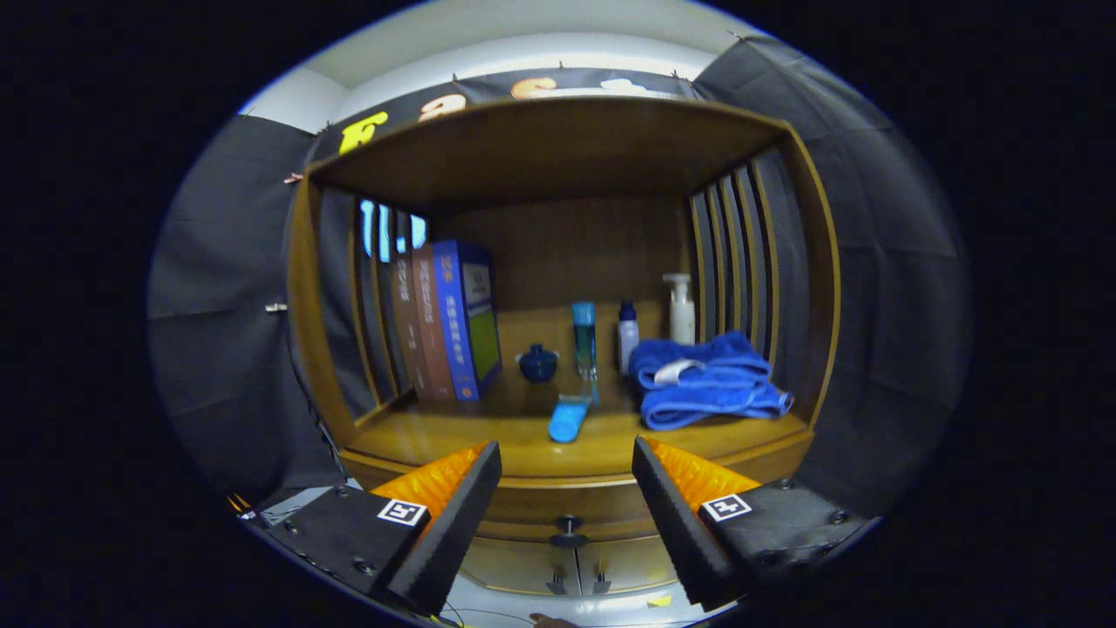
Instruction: Pull open the drawer, take out the items inside it, and place them on the countertop above the cabinet.
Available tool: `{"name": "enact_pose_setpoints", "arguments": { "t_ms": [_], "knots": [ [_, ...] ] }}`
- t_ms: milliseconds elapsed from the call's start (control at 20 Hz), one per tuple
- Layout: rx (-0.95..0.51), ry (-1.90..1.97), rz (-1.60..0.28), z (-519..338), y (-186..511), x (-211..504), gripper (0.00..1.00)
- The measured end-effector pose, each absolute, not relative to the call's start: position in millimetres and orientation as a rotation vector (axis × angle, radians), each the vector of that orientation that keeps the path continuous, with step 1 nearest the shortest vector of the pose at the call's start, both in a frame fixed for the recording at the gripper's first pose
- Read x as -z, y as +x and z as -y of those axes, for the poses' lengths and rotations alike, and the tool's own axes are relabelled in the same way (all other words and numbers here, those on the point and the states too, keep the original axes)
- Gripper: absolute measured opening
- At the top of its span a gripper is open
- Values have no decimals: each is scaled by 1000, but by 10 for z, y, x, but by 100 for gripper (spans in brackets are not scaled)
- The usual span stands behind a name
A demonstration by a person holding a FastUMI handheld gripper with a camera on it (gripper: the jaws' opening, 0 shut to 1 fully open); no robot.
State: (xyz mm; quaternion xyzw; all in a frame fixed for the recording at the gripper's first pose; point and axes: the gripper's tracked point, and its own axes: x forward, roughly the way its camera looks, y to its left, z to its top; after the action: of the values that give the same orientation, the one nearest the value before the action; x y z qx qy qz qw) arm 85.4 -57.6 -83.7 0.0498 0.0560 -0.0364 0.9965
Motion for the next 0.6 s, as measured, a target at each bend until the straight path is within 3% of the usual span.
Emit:
{"name": "enact_pose_setpoints", "arguments": {
  "t_ms": [300,600],
  "knots": [
    [49,61,-19,473,404,-168,98],
    [31,70,1,397,29,-597,98]
  ]
}}
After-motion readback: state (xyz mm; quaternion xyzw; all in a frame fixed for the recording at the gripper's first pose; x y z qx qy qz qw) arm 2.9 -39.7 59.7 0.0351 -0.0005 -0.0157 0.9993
